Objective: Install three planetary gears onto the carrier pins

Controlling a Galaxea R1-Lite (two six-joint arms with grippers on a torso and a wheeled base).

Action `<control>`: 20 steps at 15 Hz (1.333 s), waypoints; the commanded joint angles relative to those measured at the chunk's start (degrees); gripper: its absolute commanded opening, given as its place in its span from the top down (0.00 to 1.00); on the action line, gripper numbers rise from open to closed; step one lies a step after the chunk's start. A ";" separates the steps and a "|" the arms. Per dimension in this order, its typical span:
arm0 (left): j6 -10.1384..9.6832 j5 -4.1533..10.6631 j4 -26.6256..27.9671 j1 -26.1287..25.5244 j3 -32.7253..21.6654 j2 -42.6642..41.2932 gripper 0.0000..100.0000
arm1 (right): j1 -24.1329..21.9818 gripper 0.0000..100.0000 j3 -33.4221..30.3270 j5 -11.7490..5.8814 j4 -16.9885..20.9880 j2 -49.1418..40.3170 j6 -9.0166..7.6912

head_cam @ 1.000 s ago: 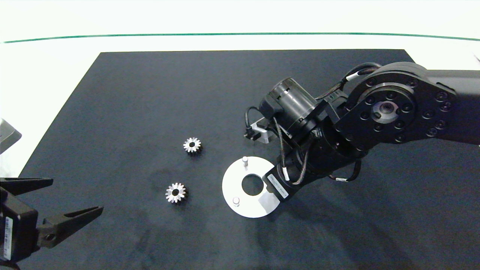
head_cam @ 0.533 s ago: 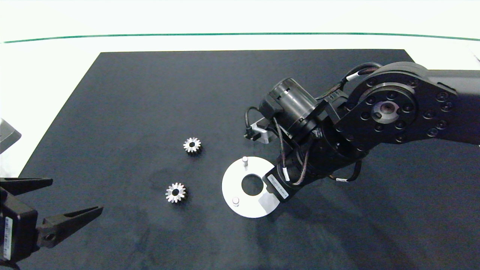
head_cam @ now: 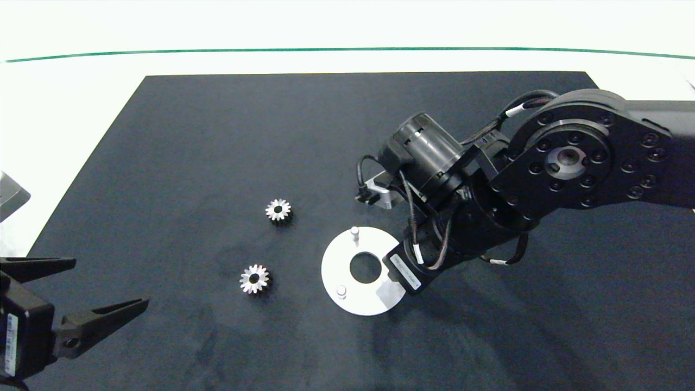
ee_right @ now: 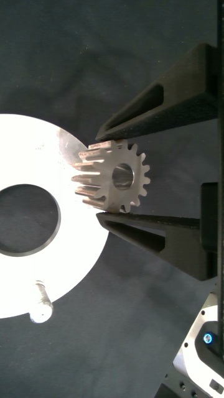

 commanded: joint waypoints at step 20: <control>-3.30 0.04 -4.45 -0.27 0.36 -0.08 0.00 | 2.68 0.00 8.66 -2.17 0.30 -28.96 4.22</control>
